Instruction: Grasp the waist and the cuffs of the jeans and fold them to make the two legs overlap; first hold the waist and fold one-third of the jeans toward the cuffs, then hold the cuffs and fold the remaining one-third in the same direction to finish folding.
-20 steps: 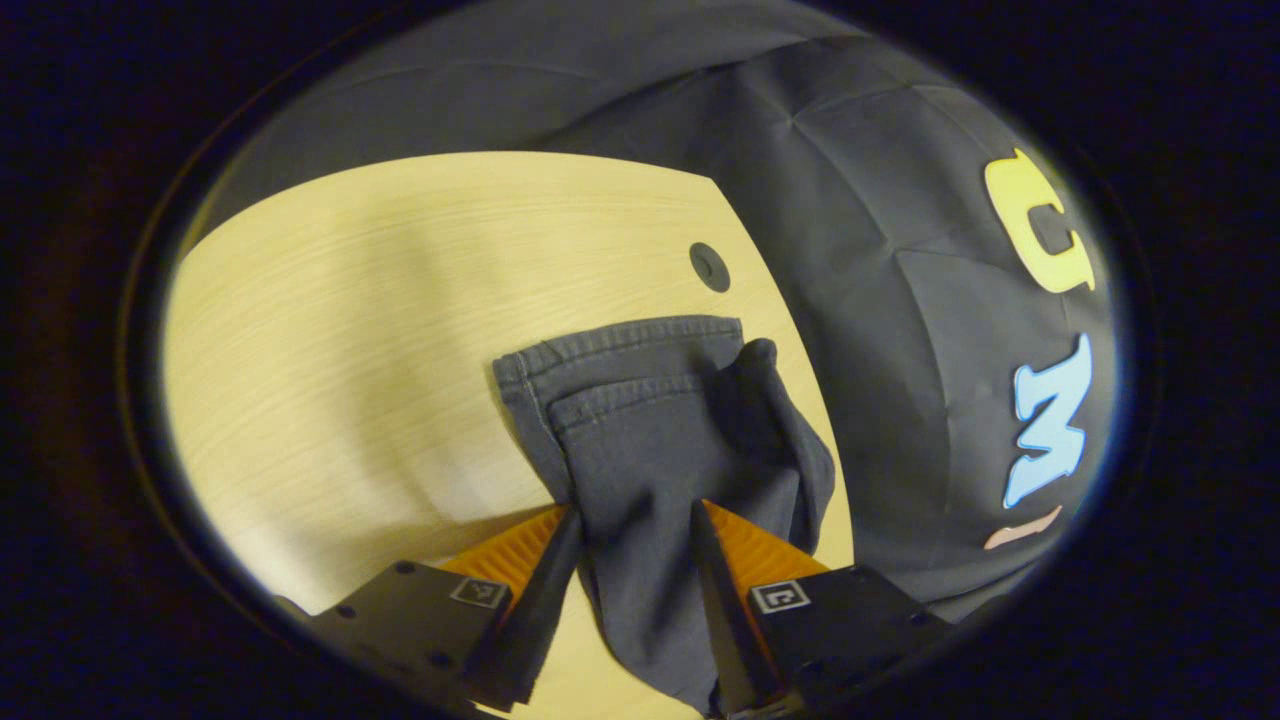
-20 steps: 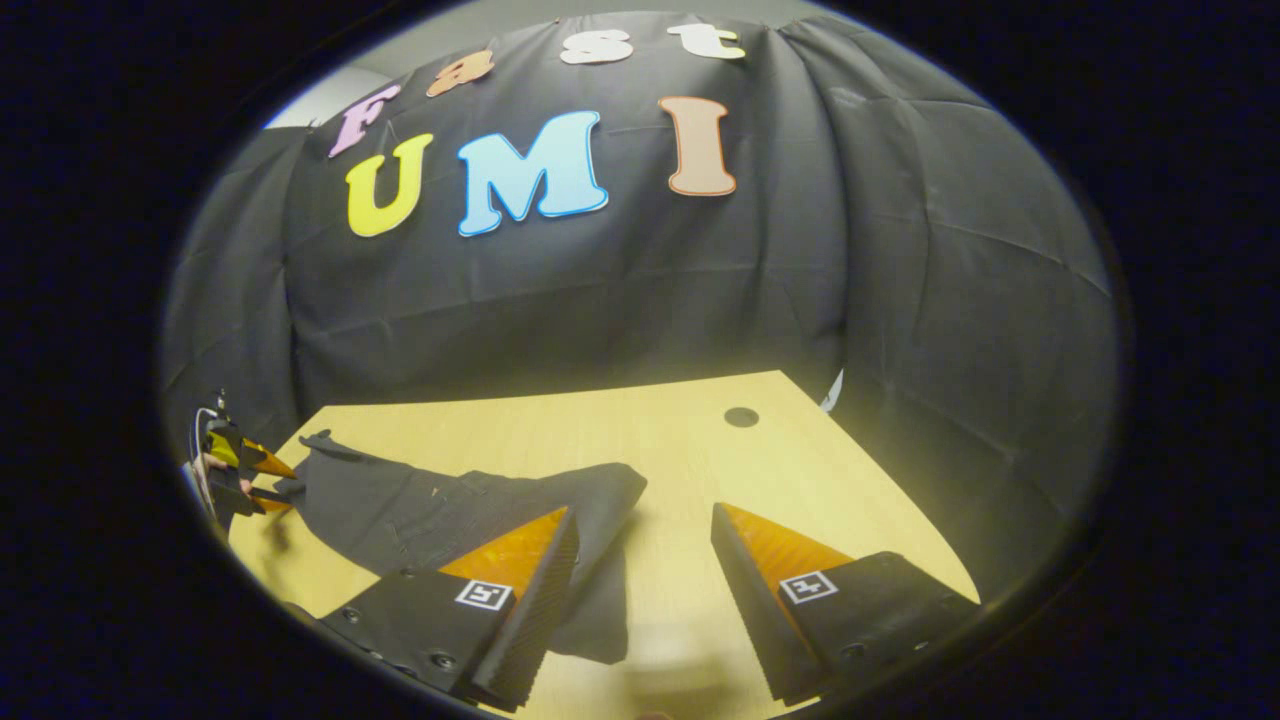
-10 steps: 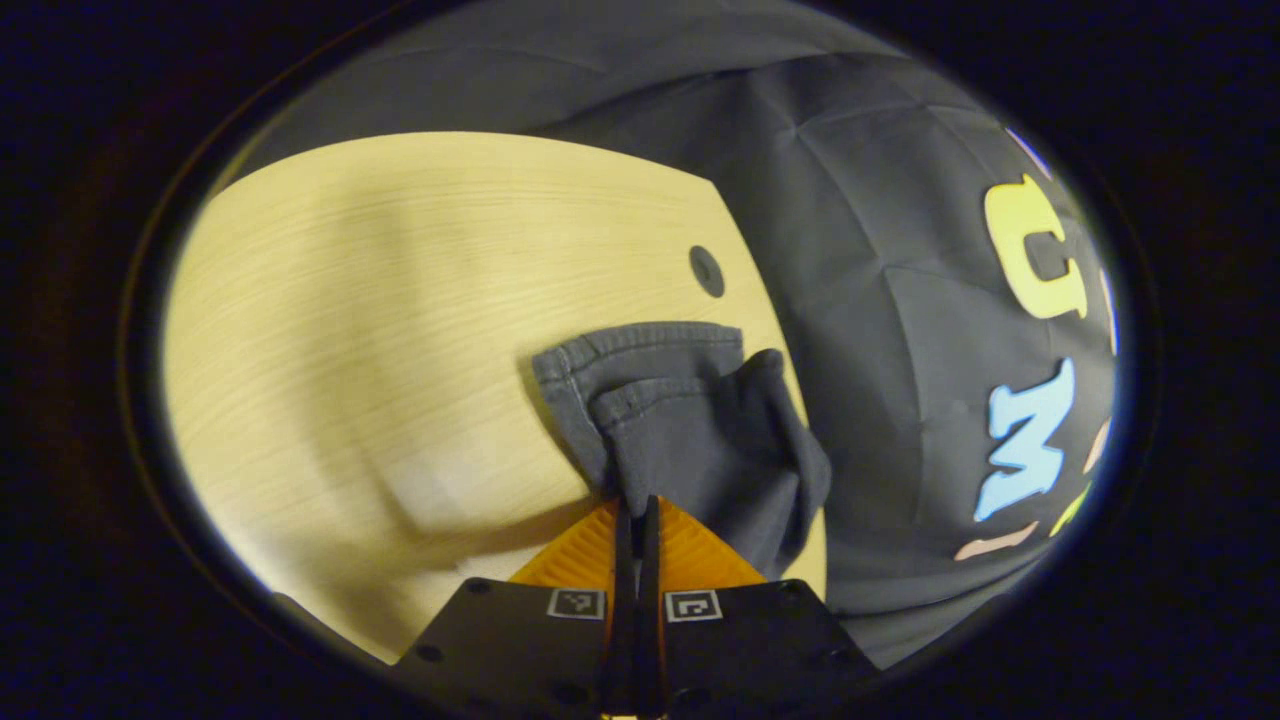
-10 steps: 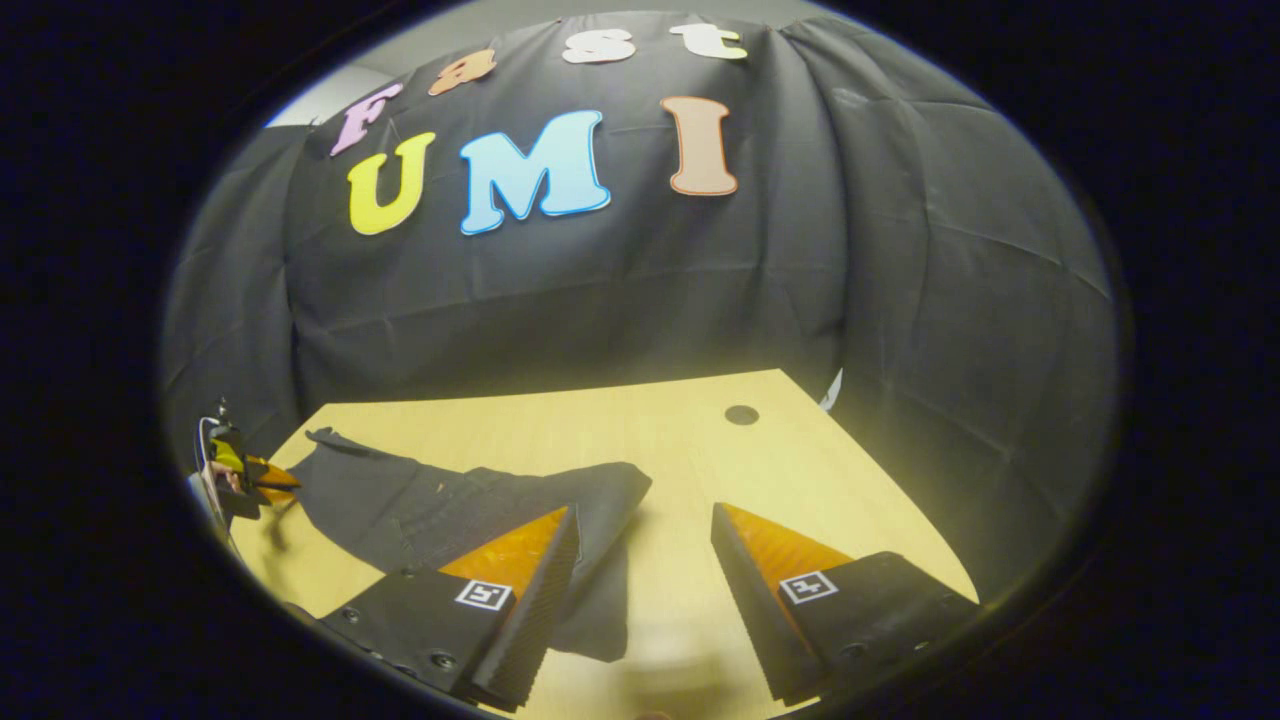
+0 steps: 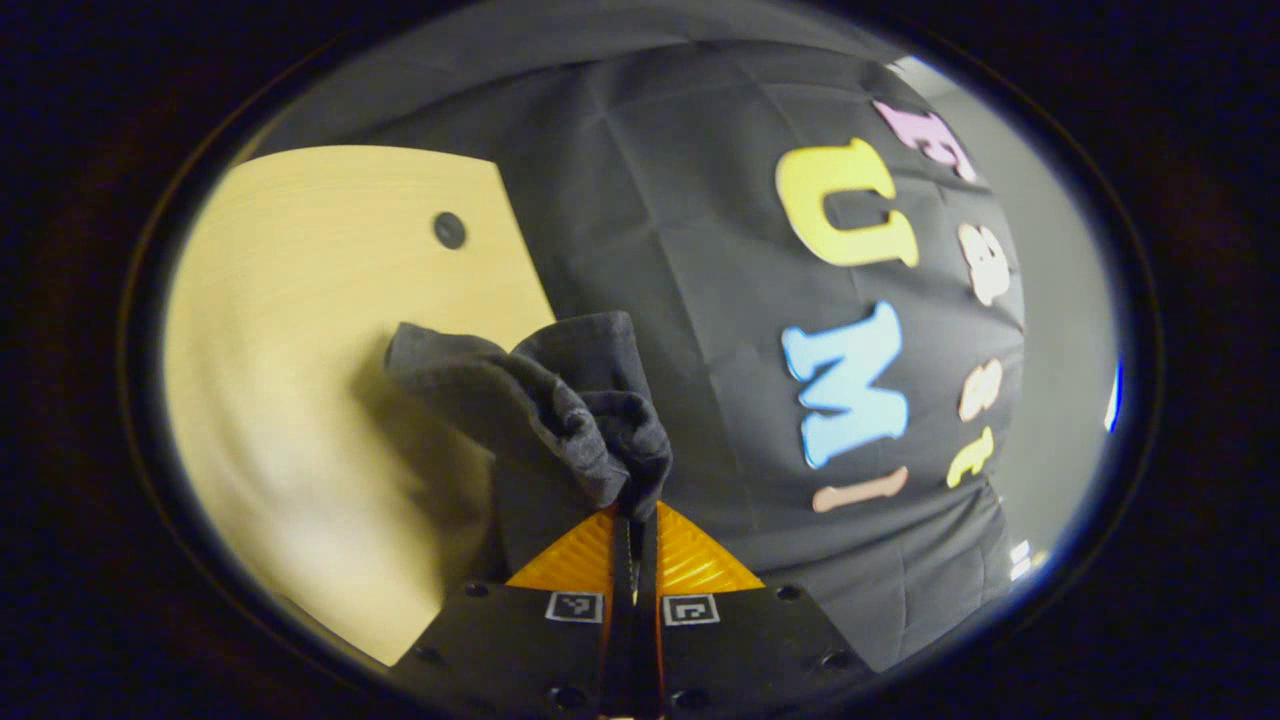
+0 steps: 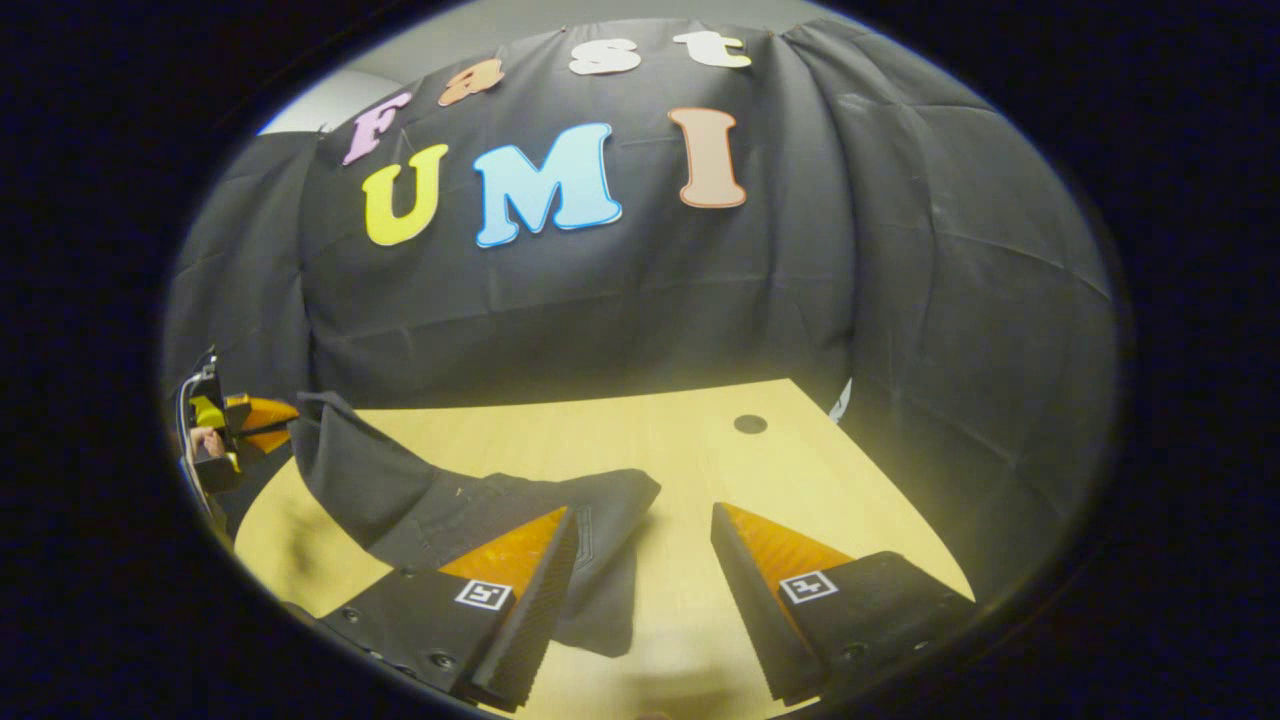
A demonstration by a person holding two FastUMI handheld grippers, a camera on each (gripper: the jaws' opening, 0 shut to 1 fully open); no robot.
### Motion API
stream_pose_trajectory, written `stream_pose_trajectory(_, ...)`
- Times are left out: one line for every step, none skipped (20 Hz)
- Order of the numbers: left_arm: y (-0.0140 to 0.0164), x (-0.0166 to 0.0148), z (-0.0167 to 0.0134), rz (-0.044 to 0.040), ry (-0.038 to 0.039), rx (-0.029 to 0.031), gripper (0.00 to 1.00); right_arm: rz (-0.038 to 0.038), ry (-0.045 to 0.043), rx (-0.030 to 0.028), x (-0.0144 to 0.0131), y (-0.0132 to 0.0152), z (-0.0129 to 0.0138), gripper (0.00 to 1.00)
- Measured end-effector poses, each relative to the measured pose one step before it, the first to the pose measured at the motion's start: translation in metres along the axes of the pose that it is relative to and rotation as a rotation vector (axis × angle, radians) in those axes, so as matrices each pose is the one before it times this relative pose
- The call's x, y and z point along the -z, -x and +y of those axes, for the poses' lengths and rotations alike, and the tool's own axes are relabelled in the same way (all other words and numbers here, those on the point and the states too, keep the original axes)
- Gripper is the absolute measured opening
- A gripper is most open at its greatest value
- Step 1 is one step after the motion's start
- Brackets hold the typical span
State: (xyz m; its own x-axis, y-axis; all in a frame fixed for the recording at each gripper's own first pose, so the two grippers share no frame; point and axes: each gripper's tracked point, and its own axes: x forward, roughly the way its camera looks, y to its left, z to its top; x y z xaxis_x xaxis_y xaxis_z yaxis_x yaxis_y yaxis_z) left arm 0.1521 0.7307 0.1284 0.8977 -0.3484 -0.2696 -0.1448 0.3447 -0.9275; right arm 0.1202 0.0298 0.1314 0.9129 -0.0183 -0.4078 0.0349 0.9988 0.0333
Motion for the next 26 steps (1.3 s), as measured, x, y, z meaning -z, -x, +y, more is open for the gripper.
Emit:
stream_pose_trajectory(-0.00804,0.03079,-0.01673,0.03701,-0.06392,0.01795,0.08,-0.00793,0.00851,-0.00631,-0.00069,0.00485,-0.00302,0.81)
stream_pose_trajectory(-0.00921,0.02888,-0.01822,0.03744,-0.06907,0.01306,0.08,-0.00224,0.00056,-0.00704,0.00133,0.00584,-0.00308,0.81)
stream_pose_trajectory(-0.00885,0.03176,-0.01305,0.03175,-0.06432,0.00020,0.08,-0.00271,-0.00643,-0.01122,0.00120,0.00531,-0.00278,0.81)
stream_pose_trajectory(-0.01280,0.02998,-0.00768,0.03507,-0.04987,-0.01032,0.08,-0.00440,-0.00492,-0.00802,0.00159,0.00609,-0.00374,0.81)
stream_pose_trajectory(-0.00730,0.03150,-0.00249,0.03792,-0.02947,-0.01159,0.08,0.00021,-0.00142,-0.00397,0.00177,0.00406,-0.00612,0.81)
stream_pose_trajectory(-0.01162,0.03168,-0.00022,0.03675,-0.01333,-0.01404,0.08,0.00361,0.00153,-0.00545,0.00460,0.00500,-0.00532,0.81)
stream_pose_trajectory(-0.01977,0.02731,-0.00353,0.04561,-0.01250,-0.01626,0.08,0.00060,0.00157,-0.00310,0.00313,0.00582,-0.00650,0.81)
stream_pose_trajectory(-0.01333,0.02679,0.00598,0.03182,-0.02587,-0.03063,0.08,0.00325,-0.00067,-0.00549,0.00431,0.00569,-0.00666,0.81)
stream_pose_trajectory(-0.01420,0.02544,0.00292,0.01935,-0.04029,-0.02903,0.08,0.00903,-0.00136,-0.00349,0.00472,0.00352,-0.00668,0.81)
stream_pose_trajectory(-0.00765,0.01489,0.00587,0.00421,-0.06307,-0.05622,0.08,0.01054,-0.00102,-0.00051,0.00596,0.00361,-0.00748,0.81)
stream_pose_trajectory(0.00015,0.01492,-0.00122,-0.00914,-0.07494,-0.03577,0.08,0.01294,-0.00248,0.00245,0.00349,0.00364,-0.00772,0.81)
stream_pose_trajectory(0.00444,0.00657,-0.00488,-0.00599,-0.08154,-0.02556,0.13,0.00108,-0.00804,0.00335,0.00059,0.00709,-0.00766,0.81)
stream_pose_trajectory(0.01292,0.00581,-0.00807,-0.01920,-0.07946,-0.03105,0.31,-0.01615,-0.01167,0.00466,-0.00393,0.00821,-0.00746,0.77)
stream_pose_trajectory(0.01197,0.00494,-0.01150,-0.03169,-0.06451,-0.02913,0.48,-0.02192,-0.00904,0.00959,-0.00249,0.00819,-0.00704,0.81)
stream_pose_trajectory(0.01462,-0.00182,-0.01611,-0.03858,-0.04568,-0.00991,0.65,-0.00978,-0.00519,0.01181,0.00119,0.00860,-0.00839,0.81)
stream_pose_trajectory(0.01951,-0.00665,-0.01549,-0.06360,-0.03955,-0.01044,0.66,-0.00265,-0.00350,0.01730,0.00682,0.00944,-0.00916,0.81)
stream_pose_trajectory(0.02143,-0.01036,-0.01408,-0.07540,-0.04510,-0.00450,0.67,-0.00074,-0.00862,0.02477,0.00607,0.01116,-0.01111,0.81)
stream_pose_trajectory(0.01959,-0.01207,-0.01328,-0.08327,-0.05487,-0.00833,0.77,-0.01008,-0.01090,0.02969,0.00455,0.01442,-0.01209,0.81)
stream_pose_trajectory(0.01603,-0.01579,-0.00773,-0.08779,-0.06637,-0.02064,0.89,-0.01129,-0.00357,0.04034,0.00369,0.01318,-0.01488,0.81)
stream_pose_trajectory(0.01165,-0.00802,-0.00518,-0.04752,-0.04678,-0.01547,0.86,-0.00446,0.00908,0.04666,0.00630,0.01038,-0.01610,0.81)
stream_pose_trajectory(0.01504,0.00289,-0.00907,-0.02032,-0.03006,-0.02043,0.84,0.00241,0.01223,0.03401,0.00465,0.00874,-0.01631,0.81)
stream_pose_trajectory(0.01034,-0.00548,-0.00719,-0.01608,0.00063,-0.00206,0.91,-0.01068,0.01626,0.02425,0.00220,0.01163,-0.01470,0.81)
stream_pose_trajectory(0.00902,0.00053,-0.00753,-0.00253,0.01774,-0.00440,0.89,-0.01521,0.01450,0.02873,-0.00125,0.00792,-0.01691,0.82)
stream_pose_trajectory(0.00979,0.00327,-0.00987,0.00467,0.01901,-0.01220,0.89,-0.02741,0.01117,0.02515,-0.00726,0.00563,-0.01729,0.82)
stream_pose_trajectory(0.00789,0.00563,-0.01063,-0.00181,0.01296,-0.01121,0.87,-0.02083,0.00542,0.01810,-0.00582,0.00267,-0.01736,0.86)
stream_pose_trajectory(0.00642,0.00803,-0.01476,-0.00341,0.00373,-0.01573,0.89,-0.02837,0.00540,0.00346,-0.00467,0.00181,-0.01496,0.88)
